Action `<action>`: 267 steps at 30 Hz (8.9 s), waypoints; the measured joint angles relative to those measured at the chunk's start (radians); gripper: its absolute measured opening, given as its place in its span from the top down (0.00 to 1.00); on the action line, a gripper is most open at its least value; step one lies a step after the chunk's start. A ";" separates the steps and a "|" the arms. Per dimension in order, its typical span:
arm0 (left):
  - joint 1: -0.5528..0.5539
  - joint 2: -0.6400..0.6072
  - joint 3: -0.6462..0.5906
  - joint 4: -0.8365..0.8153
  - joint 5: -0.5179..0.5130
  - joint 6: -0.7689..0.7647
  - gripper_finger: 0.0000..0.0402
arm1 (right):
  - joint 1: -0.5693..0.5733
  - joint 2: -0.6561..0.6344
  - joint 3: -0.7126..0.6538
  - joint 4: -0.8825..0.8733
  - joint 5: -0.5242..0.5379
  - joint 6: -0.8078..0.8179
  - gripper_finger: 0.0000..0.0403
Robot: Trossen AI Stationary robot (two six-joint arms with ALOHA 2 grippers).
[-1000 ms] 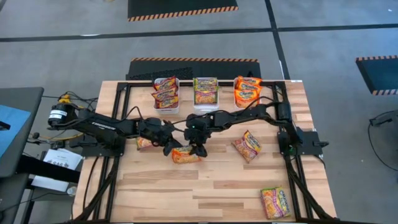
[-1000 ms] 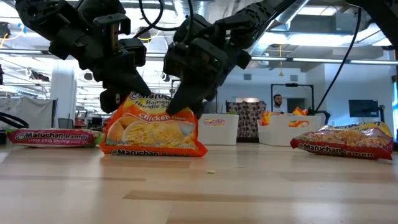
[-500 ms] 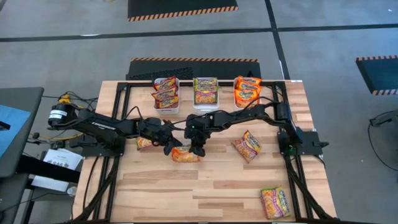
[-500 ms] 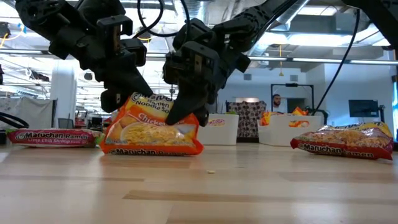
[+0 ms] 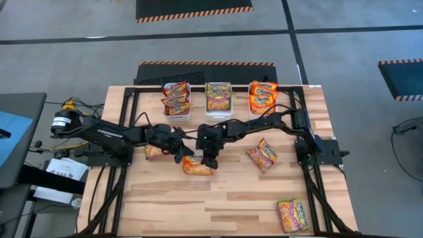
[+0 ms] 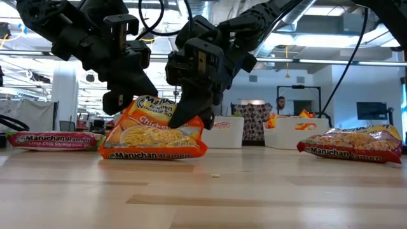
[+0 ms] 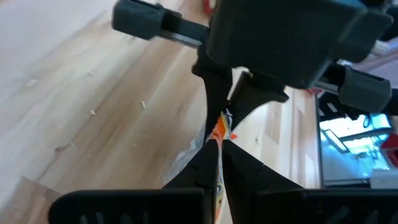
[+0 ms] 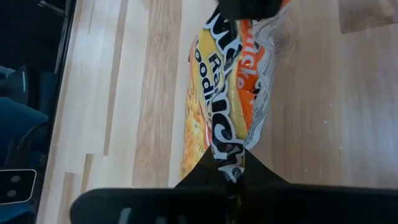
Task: Sort Maruchan noodles
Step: Put the orange noodle pack into the right white bin, then put the green noodle pack into the middle white bin
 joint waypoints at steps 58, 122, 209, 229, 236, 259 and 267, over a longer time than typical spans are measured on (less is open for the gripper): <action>0.131 -0.061 0.120 0.289 0.073 0.063 0.71 | -0.268 -0.578 -0.002 -0.785 0.335 -0.284 0.98; 0.259 -0.061 0.119 0.248 0.035 0.062 0.71 | -0.778 -0.539 -0.234 -0.784 0.523 -0.769 0.96; 0.259 -0.061 0.119 0.233 0.033 0.085 0.71 | -0.644 -0.640 -0.169 -0.848 0.543 -0.320 0.72; 0.400 -0.230 0.120 0.115 0.165 0.075 0.71 | -0.473 -0.927 -0.168 -0.971 0.358 -0.027 0.72; 0.425 -0.309 0.120 -0.051 0.209 0.108 0.71 | -0.330 -0.921 -0.168 -1.032 0.251 0.134 0.71; 0.420 -0.330 0.120 -0.189 0.369 0.214 0.71 | 0.331 -0.917 -0.168 -1.196 0.271 1.083 0.43; 0.420 -0.329 0.119 -0.216 0.381 0.224 0.71 | 0.616 -0.917 -0.168 -1.196 0.364 1.429 0.42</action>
